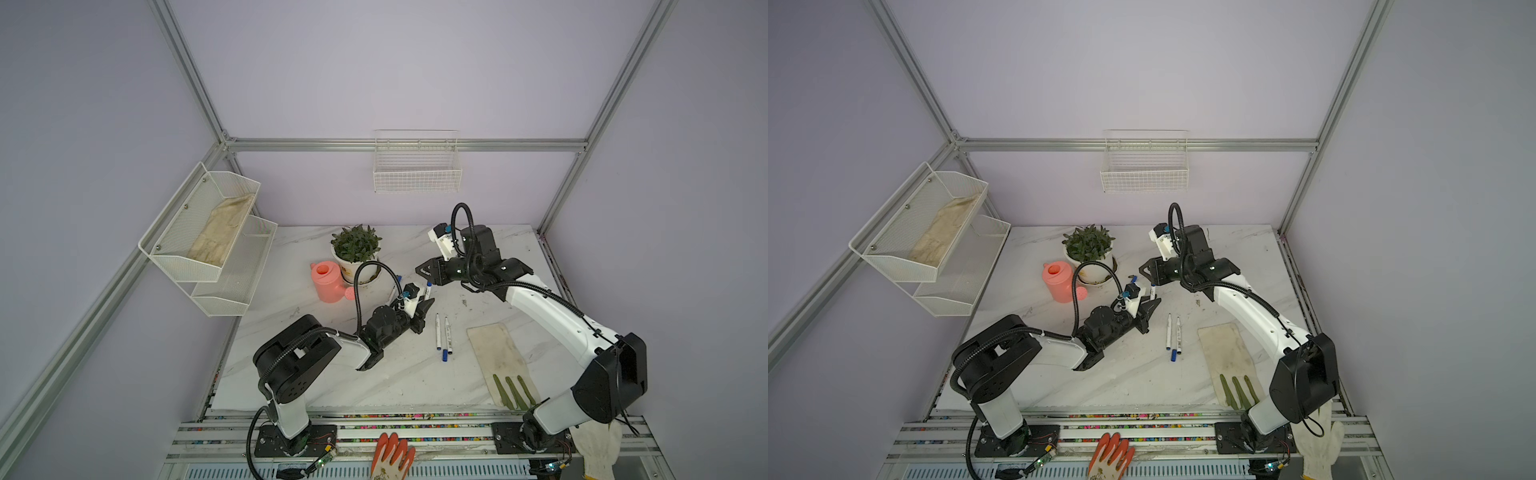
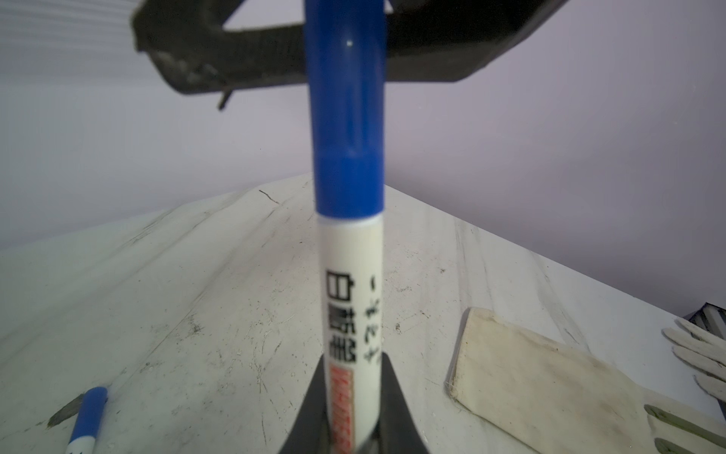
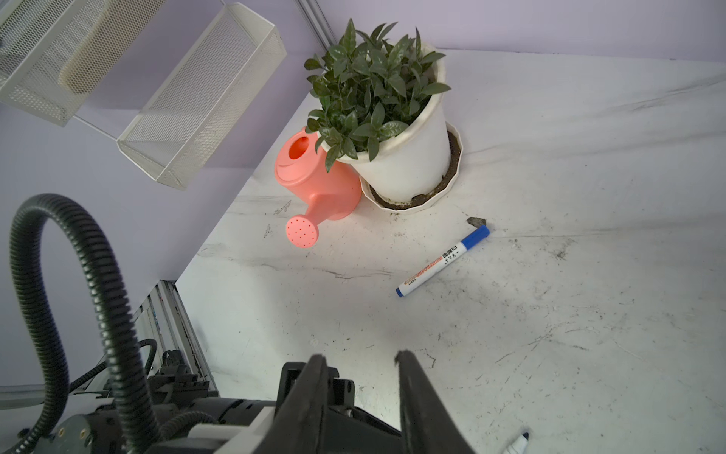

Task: Insert pens into pen caps
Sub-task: Put on the pen cap to the pen.

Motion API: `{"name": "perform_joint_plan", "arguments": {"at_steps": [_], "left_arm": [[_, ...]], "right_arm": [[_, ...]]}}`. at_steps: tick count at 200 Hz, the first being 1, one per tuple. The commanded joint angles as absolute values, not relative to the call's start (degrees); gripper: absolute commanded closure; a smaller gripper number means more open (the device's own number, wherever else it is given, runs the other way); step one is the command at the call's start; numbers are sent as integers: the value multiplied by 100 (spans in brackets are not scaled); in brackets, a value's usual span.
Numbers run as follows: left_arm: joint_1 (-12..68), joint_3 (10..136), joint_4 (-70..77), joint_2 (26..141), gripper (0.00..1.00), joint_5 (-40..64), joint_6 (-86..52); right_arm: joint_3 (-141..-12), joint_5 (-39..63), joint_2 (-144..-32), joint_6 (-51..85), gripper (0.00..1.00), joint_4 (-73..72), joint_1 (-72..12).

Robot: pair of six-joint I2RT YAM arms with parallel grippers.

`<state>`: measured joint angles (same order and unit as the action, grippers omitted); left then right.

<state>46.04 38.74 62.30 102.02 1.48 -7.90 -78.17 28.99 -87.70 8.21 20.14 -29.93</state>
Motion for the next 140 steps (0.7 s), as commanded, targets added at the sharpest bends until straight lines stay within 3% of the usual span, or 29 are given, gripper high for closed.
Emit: {"name": "perform_joint_plan", "arguments": {"at_steps": [1,33,61,98,140], "left_arm": [[4587,3867,6517,10061,100,167,-790],[4589,3898,6495,10037,100,184,-804],[4568,4006,6520,9872,100,159,-915],[4241,4341,7022,9579,100,180,-1755],[3461,4758,7465,9237,100,-230,-2174]], "right_arm": [[-7756,2952,-8824,712,69,2004,-3014],[-7674,2901,-8843,727,88,1960,-3015],[-7595,2947,-8879,749,96,1947,-3015],[-7371,3028,-9171,940,100,1864,-3015],[-7491,3259,-9931,694,100,2796,-3100]]}}
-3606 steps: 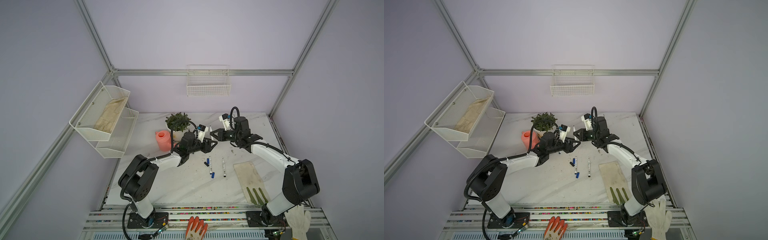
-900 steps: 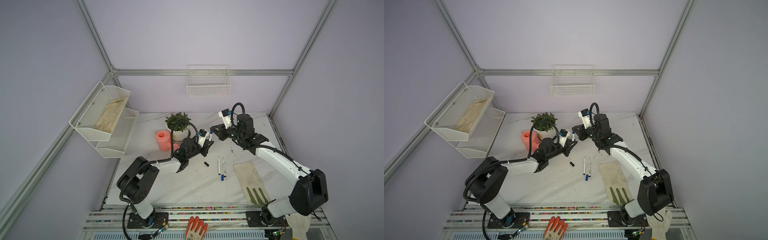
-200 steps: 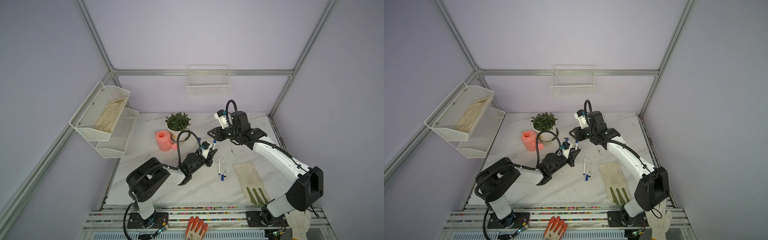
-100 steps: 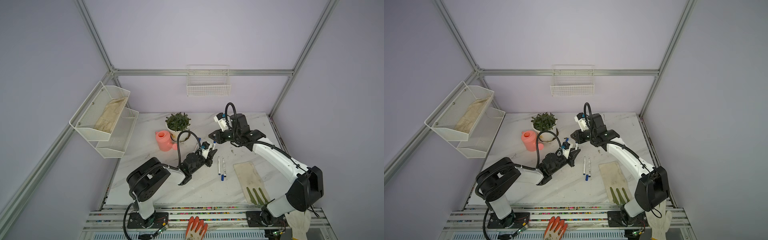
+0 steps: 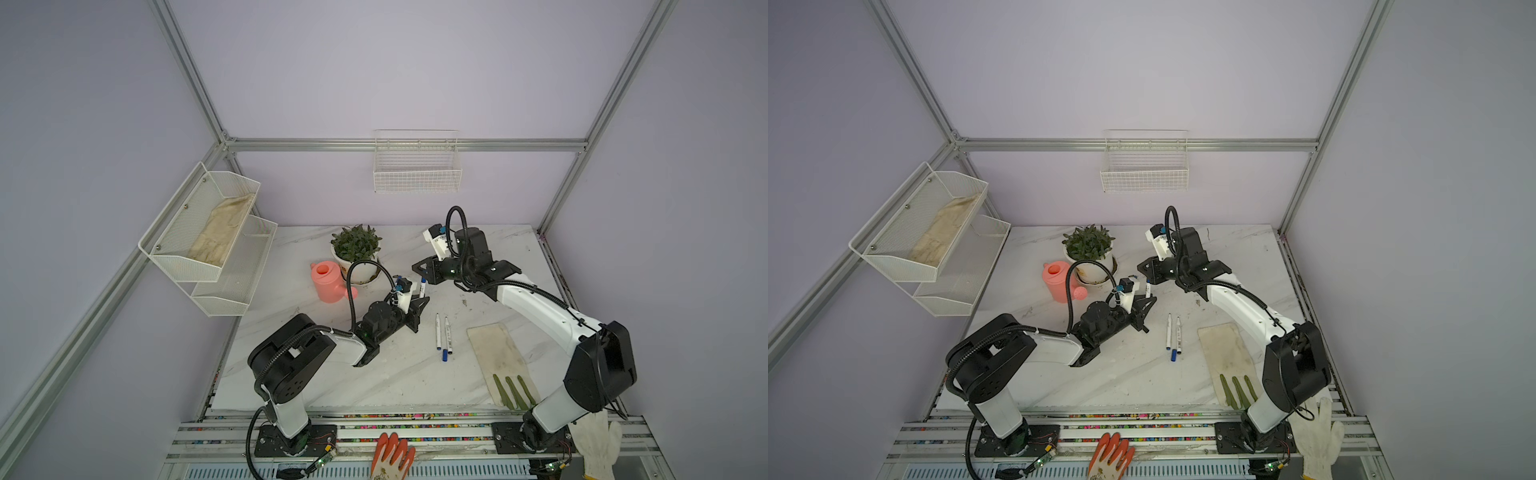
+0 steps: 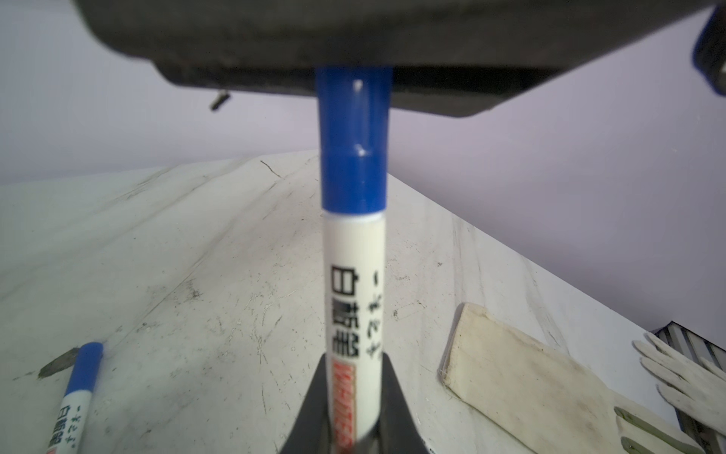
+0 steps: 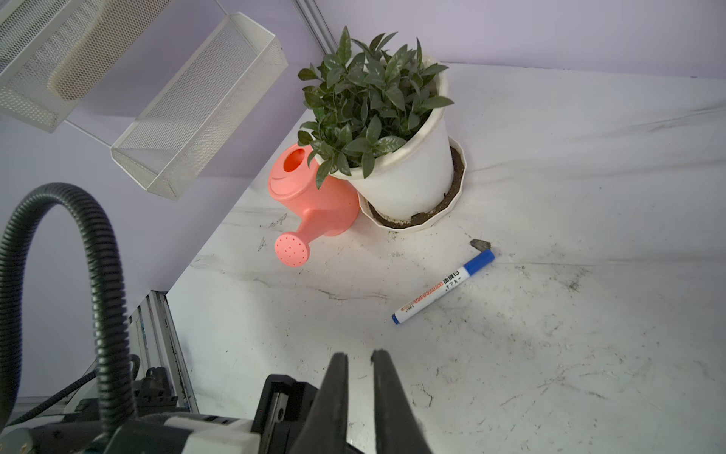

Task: Insert pens into pen caps
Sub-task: Put on the pen cap to the pen.

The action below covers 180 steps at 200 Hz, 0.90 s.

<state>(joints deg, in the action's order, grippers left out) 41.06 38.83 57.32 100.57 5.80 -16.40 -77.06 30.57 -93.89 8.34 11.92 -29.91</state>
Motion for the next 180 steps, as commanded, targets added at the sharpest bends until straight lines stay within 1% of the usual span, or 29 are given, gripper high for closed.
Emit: {"name": "perform_joint_plan", "arguments": {"at_steps": [1,26,39,51,76,93,114,124,150,180], "left_arm": [[3449,4769,7455,9224,100,-242,-2159],[3192,5185,6872,9070,100,-756,-1390],[3151,5388,6854,9108,100,-965,-879],[3092,5564,6919,9182,100,-989,-765],[2982,5887,7021,9348,100,-945,-999],[2930,5975,7397,9405,100,-934,-1274],[2818,5935,7616,9380,100,-565,-1812],[2748,5911,7735,9361,100,-309,-2044],[2553,6096,7992,9362,100,200,-2705],[2419,6645,7938,9543,100,34,-2475]], "right_arm": [[-7494,3255,-9949,663,100,2817,-3106],[-7454,3226,-10093,539,100,3181,-3178],[-7396,3211,-10153,490,100,3309,-3207],[-7376,3085,-10215,434,100,3429,-3251],[-7447,2680,-10253,282,100,3623,-3261],[-7504,2522,-10212,238,100,3620,-3141],[-7478,3056,-10093,441,100,3356,-2647],[-7488,3260,-10064,468,100,3280,-2545],[-7447,3350,-10072,422,100,3288,-2587],[-7388,2720,-10240,207,100,3538,-3098]]}}
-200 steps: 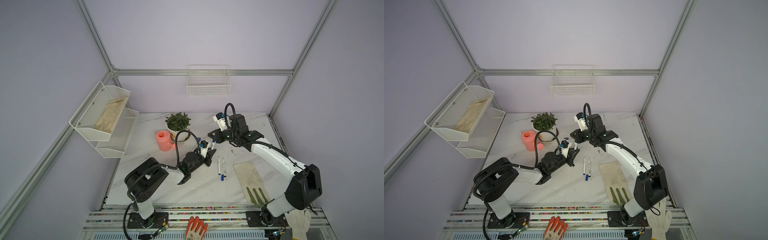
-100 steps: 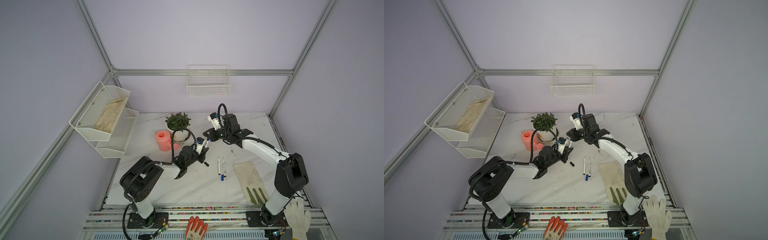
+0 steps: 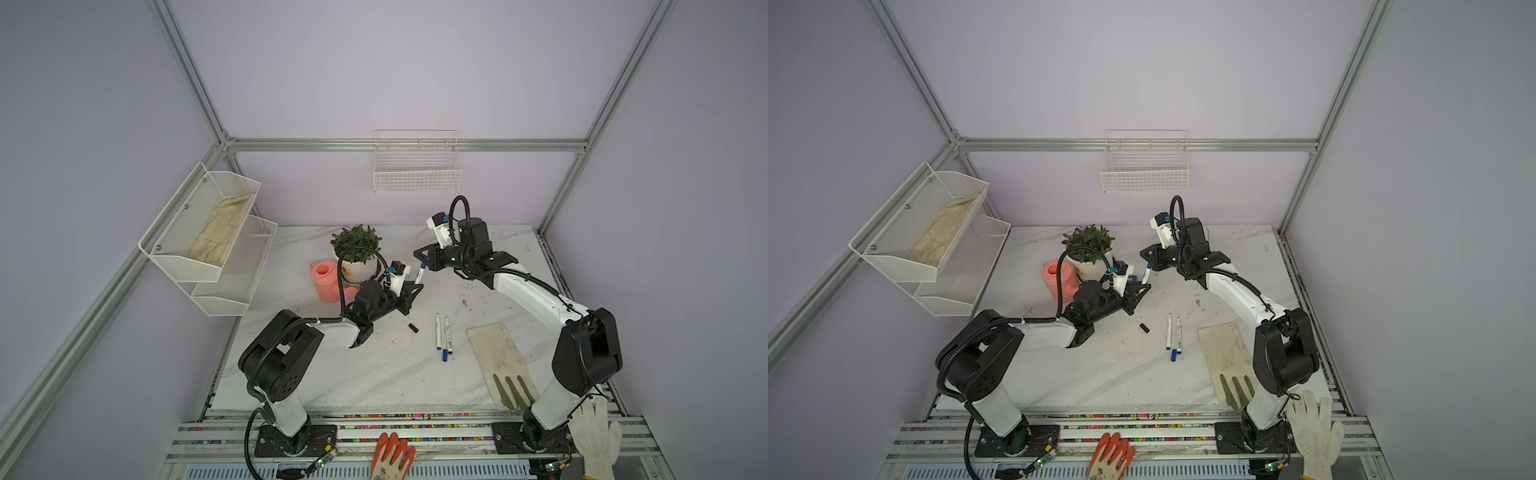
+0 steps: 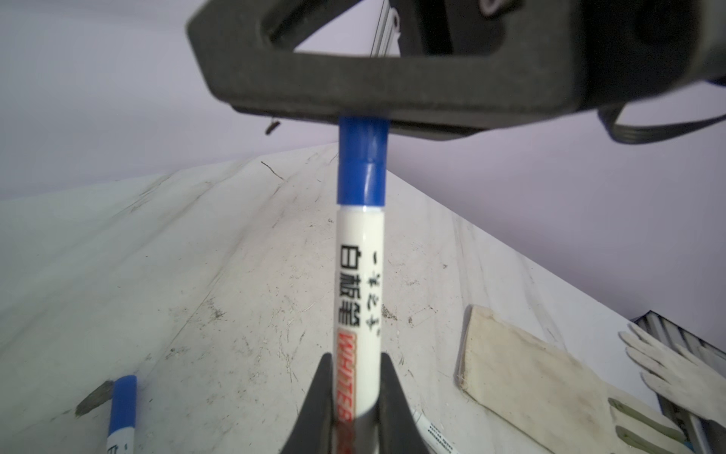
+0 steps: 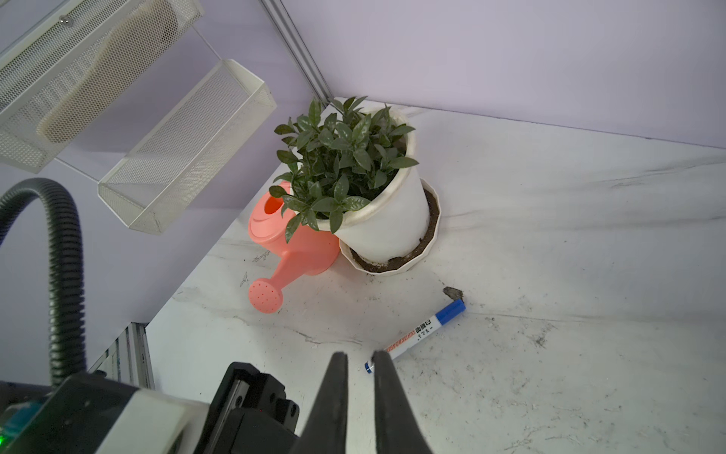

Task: Insert pens into pen caps
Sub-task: Put on the pen cap to the pen.

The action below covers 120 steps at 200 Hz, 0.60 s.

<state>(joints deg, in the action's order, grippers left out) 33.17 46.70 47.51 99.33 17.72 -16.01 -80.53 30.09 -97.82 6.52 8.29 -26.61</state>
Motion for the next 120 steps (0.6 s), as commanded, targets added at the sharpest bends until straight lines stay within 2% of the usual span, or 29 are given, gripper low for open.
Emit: {"name": "perform_joint_plan", "arguments": {"at_steps": [1,24,82,120], "left_arm": [[2418,6662,7937,9548,100,17,-2464],[2391,7136,7872,9797,100,-276,-2165],[2336,8114,7840,10355,100,-877,-1726],[2111,8542,7835,10369,100,-871,-1764]], "right_arm": [[-7381,2714,-10249,196,100,3549,-3122],[-7382,2528,-10290,119,100,3593,-3369],[-7314,2445,-10392,1,100,3666,-3392],[-7176,2573,-10383,217,100,3543,-3013]]}}
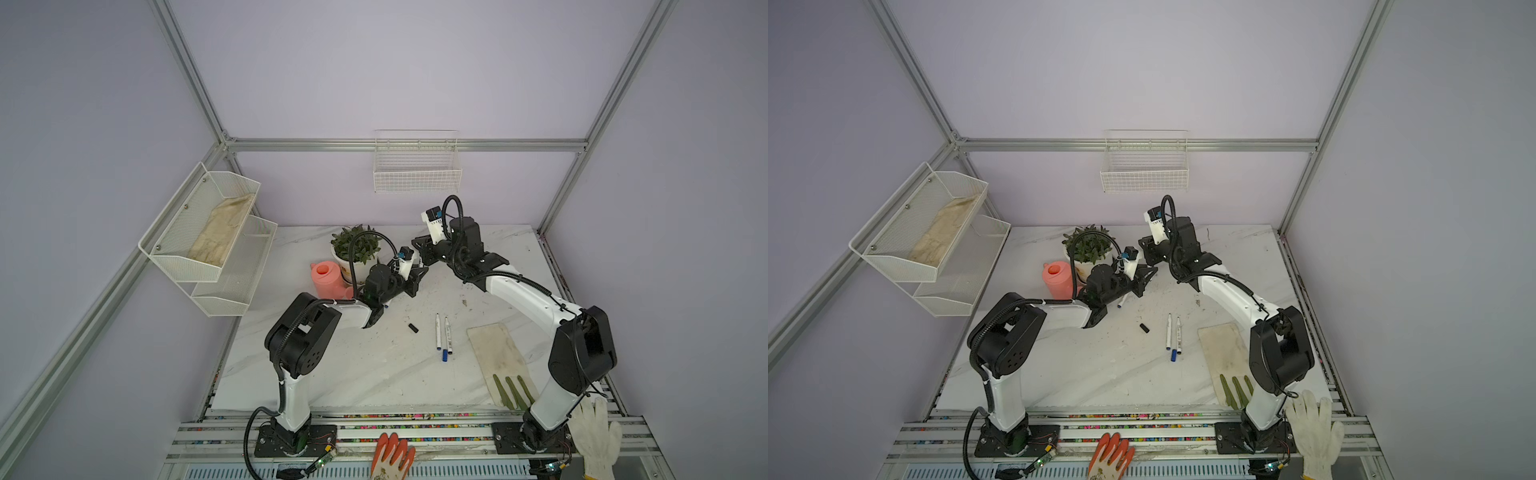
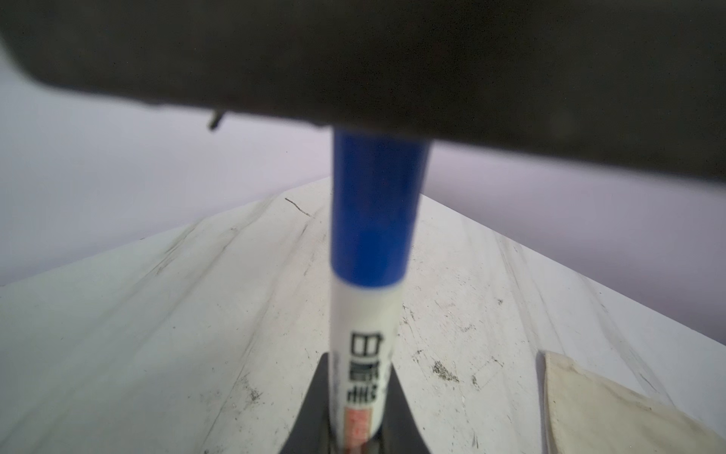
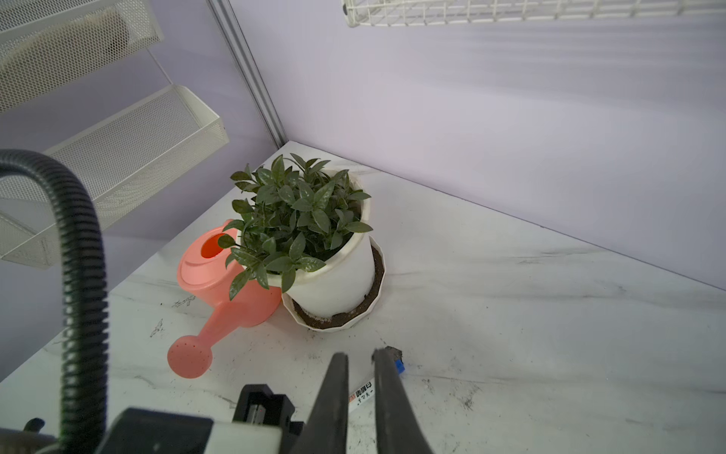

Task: Insert pens into pen caps
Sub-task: Put on the pen cap to the pen.

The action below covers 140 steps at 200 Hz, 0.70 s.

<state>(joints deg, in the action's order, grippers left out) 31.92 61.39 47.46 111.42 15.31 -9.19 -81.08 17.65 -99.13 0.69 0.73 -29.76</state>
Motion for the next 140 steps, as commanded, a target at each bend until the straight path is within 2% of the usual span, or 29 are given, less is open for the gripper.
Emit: {"name": "perform_joint_plan", "arguments": {"at_steps": [1,23,73,140], "left_arm": [[2106,8547,7838,10366,100,-870,-1765],[1974,8515,7837,10206,100,-762,-1738],[1854,7884,7885,9689,100,-506,-1802],[2271,5860,7482,9135,100,-433,-1714]], "right_arm": [[-7174,2578,-10377,223,100,3538,-2996],[-7104,2624,-10345,365,100,3474,-2688],[-7130,2486,-10441,433,100,3497,-2672],[-7356,2766,-10436,702,100,3211,-2663]]}}
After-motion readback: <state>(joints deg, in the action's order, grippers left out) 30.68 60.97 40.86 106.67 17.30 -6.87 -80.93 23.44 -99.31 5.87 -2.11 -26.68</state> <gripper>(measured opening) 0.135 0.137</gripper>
